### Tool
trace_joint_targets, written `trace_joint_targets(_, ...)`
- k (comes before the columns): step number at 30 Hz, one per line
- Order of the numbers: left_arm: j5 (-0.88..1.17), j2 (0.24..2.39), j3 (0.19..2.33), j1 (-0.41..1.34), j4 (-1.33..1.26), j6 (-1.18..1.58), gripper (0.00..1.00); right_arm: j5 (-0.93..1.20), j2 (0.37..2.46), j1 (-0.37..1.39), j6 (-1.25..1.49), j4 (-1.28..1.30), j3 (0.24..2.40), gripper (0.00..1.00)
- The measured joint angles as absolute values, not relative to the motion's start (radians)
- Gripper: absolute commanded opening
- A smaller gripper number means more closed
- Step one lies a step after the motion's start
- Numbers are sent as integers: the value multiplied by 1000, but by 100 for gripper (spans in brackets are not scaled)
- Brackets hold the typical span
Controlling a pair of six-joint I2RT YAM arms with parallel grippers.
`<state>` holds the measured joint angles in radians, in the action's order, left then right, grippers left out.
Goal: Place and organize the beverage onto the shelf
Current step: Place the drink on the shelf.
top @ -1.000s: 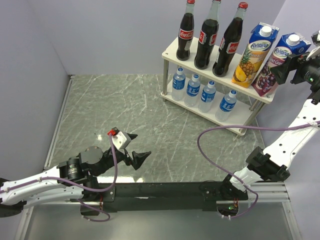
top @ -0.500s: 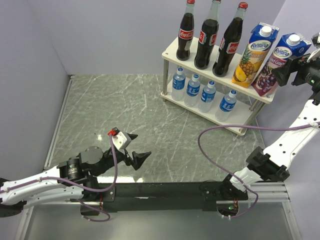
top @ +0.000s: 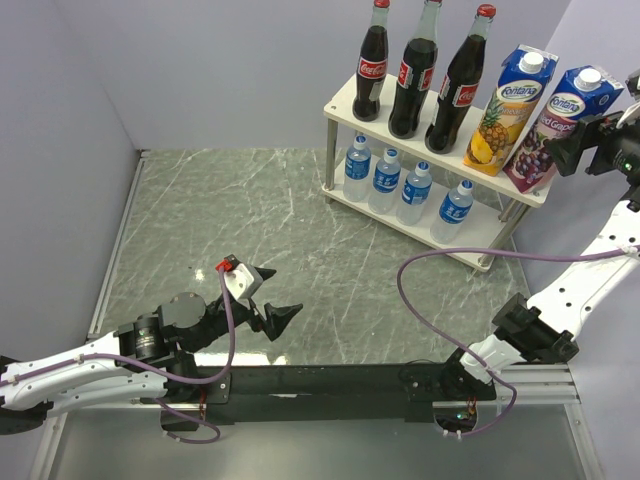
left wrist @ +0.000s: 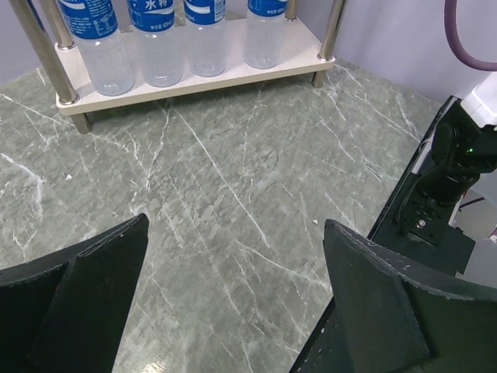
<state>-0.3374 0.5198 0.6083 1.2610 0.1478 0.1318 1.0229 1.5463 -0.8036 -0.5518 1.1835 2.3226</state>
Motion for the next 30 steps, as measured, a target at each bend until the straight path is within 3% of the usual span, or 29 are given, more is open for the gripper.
trace_joint_targets(30, -337, 520, 608, 1261, 148, 132, 100, 1031, 1536, -863, -575, 1199, 2304, 86)
